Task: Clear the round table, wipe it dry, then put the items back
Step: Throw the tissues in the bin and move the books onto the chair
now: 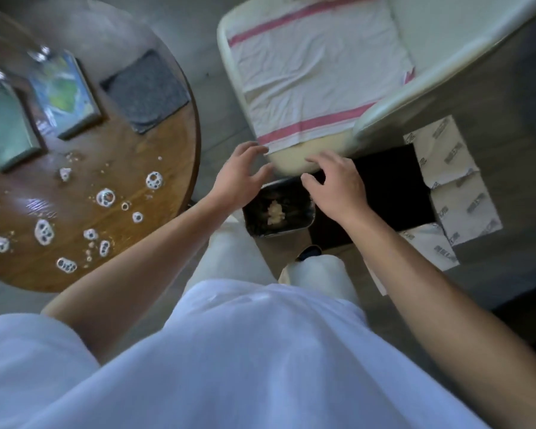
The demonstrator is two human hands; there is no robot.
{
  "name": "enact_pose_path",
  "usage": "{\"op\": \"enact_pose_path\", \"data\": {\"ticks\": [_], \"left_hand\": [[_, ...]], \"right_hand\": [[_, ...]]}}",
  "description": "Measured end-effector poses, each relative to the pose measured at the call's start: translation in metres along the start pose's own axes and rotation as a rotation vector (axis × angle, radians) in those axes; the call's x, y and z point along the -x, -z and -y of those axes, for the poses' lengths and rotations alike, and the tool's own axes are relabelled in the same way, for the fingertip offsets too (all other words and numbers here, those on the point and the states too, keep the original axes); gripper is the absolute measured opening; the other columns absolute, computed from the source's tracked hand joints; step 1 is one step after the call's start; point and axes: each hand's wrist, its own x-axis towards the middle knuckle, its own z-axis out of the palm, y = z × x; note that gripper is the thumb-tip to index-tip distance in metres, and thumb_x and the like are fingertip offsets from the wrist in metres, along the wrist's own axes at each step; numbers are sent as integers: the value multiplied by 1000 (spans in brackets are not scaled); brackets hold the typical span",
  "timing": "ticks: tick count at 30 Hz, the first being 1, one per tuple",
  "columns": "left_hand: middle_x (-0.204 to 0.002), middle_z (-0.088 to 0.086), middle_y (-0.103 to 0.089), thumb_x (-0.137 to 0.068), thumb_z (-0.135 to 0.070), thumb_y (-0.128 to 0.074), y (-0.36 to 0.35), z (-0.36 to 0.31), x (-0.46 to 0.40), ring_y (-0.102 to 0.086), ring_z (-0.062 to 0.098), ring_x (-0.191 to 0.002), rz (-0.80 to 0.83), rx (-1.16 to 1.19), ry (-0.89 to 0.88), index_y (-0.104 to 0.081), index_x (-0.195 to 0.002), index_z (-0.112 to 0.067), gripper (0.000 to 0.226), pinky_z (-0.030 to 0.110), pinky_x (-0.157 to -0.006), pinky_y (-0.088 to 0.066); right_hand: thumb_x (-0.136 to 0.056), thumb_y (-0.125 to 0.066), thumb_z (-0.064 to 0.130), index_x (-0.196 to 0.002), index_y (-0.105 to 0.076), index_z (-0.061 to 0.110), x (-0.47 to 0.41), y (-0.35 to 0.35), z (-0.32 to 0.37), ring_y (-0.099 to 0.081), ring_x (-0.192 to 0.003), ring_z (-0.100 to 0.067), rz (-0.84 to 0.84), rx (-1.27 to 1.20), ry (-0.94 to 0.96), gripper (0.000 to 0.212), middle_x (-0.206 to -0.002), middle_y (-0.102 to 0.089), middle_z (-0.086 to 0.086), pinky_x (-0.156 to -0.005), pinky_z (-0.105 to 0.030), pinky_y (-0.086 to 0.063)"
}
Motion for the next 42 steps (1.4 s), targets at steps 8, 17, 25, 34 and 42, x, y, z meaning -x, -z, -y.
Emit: {"op": "enact_pose_path", "data": {"ticks": [8, 17, 25, 34, 42], "left_hand": [[-164, 5, -34, -101, -40, -60, 74, -39, 73, -30, 25, -152, -174, -165, -154, -51, -149, -22, 52, 43, -120, -29], [-169, -1, -25, -101, -38, -60, 155, -17, 150, -17, 21, -157, -374, -153, -195, -47, -152, -25, 54, 40, -121, -23], [-167, 8, -27, -97, -38, -63, 258, 67, 263, -28, 32, -153, -606, -176, -166, -48, -151, -22, 58, 51, -122, -29], [-167, 3, -28, -92, -53, -51, 329, 169, 373, -19, 29, -156, -786, -245, -75, -46, -151, -27, 64, 57, -122, -28], [-169, -1, -24, -97, -51, -52, 357, 222, 362, -14, 23, -158, -870, -244, 45, -43, -152, -28, 61, 58, -117, -33]], "right_hand": [[-96, -63, 32, -144, -58, 25, 57, 72, 69, -39, -144, -29, -133, -11, 143, 49, -159, -45, -3, -118, -43, -35], [-96, -66, 31, -144, -57, 24, 124, 90, 146, -37, -147, -29, -295, 24, 292, 50, -161, -41, -5, -117, -44, -35], [-95, -65, 32, -145, -56, 23, 165, 57, 247, -39, -146, -28, -408, 15, 403, 52, -160, -44, -6, -119, -42, -34], [-90, -55, 49, -145, -57, 27, 205, -2, 343, -39, -146, -26, -426, -5, 529, 58, -161, -42, -4, -117, -40, -33], [-93, -69, 40, -150, -49, 28, 159, -45, 388, -38, -146, -30, -361, 53, 596, 62, -162, -39, -6, -117, -46, -35]]}}
